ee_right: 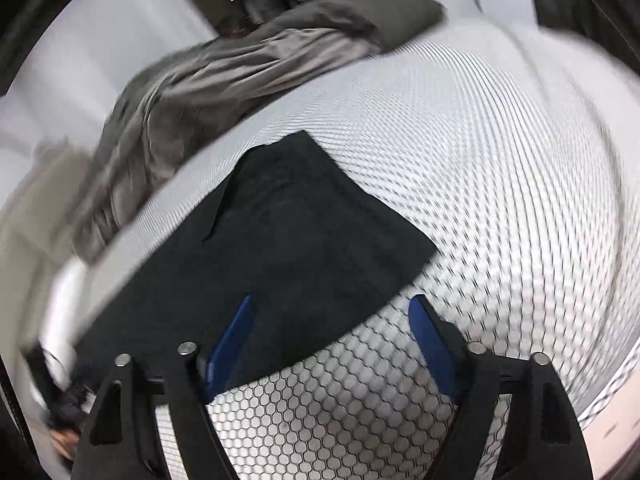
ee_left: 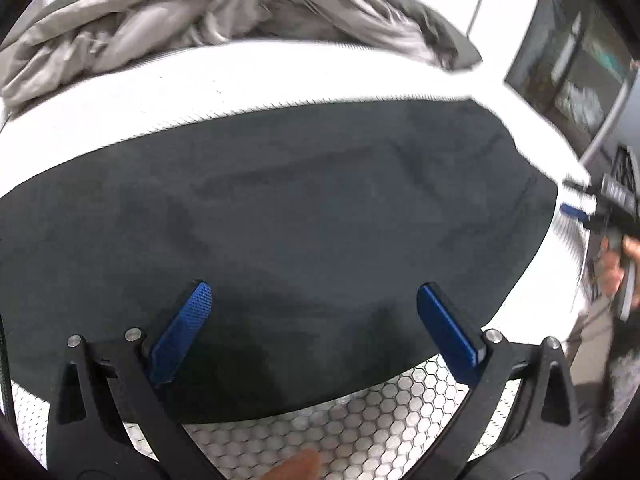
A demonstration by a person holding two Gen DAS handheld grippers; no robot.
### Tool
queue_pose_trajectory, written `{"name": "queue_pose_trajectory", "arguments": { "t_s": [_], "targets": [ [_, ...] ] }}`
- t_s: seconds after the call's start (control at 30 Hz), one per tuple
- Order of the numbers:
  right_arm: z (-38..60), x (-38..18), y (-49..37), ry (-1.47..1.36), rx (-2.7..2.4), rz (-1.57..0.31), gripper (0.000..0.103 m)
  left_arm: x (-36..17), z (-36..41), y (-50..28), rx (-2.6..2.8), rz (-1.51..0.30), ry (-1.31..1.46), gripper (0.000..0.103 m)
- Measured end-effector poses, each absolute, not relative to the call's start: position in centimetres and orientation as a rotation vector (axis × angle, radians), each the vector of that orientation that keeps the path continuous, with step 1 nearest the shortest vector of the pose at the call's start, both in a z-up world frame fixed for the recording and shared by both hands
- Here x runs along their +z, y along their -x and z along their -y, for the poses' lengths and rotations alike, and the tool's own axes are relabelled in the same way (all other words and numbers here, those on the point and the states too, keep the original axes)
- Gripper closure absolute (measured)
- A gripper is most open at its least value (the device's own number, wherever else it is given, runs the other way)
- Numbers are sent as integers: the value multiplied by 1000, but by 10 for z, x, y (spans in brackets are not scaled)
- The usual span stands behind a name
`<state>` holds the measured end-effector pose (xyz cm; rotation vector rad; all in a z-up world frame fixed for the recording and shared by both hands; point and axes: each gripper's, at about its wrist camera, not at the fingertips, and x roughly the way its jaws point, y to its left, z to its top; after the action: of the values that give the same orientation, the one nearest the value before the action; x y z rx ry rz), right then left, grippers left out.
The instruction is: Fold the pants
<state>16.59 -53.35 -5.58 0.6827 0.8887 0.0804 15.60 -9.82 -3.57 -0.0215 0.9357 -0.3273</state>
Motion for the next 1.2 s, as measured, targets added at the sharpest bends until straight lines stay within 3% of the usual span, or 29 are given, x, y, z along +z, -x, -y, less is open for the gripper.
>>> {"name": "queue_pose_trajectory", "arguments": {
  "t_s": [0.17, 0.23, 0.27, 0.3, 0.33, 0.37, 0.5, 0.63, 0.73, 0.77, 0.8, 0.9, 1.03, 1.2],
  "targets": [
    [560, -89, -206, -966, 141, -769, 22, -54, 121, -156, -273, -985, -114, 1],
    [554, -85, -218, -945, 111, -742, 30, -53, 118, -155, -284, -987, -96, 1],
    [555, -77, -223, -913, 94, -733, 45, -54, 115, -155, -289, -989, -82, 1],
    [550, -76, -230, -889, 67, -736, 69, -54, 114, -155, -291, -990, -77, 1],
    [545, -78, -237, -868, 31, -742, 79, -53, 113, -155, -293, -988, -74, 1],
    [539, -75, -241, -856, 7, -734, 85, -52, 111, -154, -294, -987, -74, 1],
    [516, -27, -245, -728, 68, -641, 90, -53, 109, -156, -281, -999, -78, 1],
    [436, 32, -229, -610, 448, -566, 90, -44, 101, -159, -222, -982, -32, 1],
    [365, 29, -234, -520, 736, -696, 65, -39, 83, -162, -196, -967, 60, 1],
    [334, 20, -237, -449, 809, -766, 47, -38, 74, -163, -179, -967, 102, 1],
    [309, 11, -239, -368, 846, -833, 43, -37, 68, -164, -171, -966, 134, 1],
    [269, -3, -235, -196, 875, -935, 44, -33, 51, -165, -174, -967, 223, 1],
    [307, 13, -221, -232, 817, -841, 44, -26, 45, -165, -259, -958, 325, 3],
    [366, 0, -240, -213, 423, -823, 42, -24, 72, -172, -422, -971, 410, 17]
  ]
}}
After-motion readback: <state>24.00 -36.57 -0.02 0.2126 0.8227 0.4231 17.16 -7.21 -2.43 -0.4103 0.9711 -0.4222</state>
